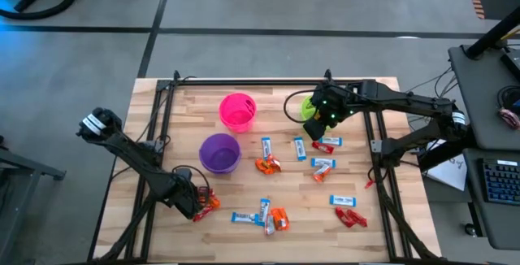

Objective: Sort candy
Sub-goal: Put the red chocolate into the purple bucket

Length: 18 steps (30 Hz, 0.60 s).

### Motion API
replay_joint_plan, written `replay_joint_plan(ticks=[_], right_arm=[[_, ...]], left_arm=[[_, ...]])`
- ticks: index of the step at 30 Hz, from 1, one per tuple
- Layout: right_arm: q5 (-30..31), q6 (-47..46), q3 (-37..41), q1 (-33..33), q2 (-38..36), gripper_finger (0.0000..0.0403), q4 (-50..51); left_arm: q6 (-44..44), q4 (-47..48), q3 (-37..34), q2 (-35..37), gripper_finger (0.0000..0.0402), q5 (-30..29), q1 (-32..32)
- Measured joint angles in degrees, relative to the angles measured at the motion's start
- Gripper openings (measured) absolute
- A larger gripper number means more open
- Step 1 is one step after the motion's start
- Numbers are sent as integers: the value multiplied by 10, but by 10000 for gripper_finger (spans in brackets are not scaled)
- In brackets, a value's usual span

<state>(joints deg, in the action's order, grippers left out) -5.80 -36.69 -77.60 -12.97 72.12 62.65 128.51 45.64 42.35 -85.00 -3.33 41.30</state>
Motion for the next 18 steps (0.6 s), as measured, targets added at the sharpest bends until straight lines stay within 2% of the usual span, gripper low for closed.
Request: replay_joint_plan(ticks=[7, 14, 18], right_arm=[[0, 0, 0, 0, 0, 221, 0], [2, 2, 0, 0, 0, 221, 0], [9, 2, 0, 0, 0, 221, 0]], left_arm=[[-5, -1, 0, 6, 7, 1, 0], [-30, 3, 16, 45, 5, 10, 1], [-49, 43, 45, 85, 3, 14, 2]])
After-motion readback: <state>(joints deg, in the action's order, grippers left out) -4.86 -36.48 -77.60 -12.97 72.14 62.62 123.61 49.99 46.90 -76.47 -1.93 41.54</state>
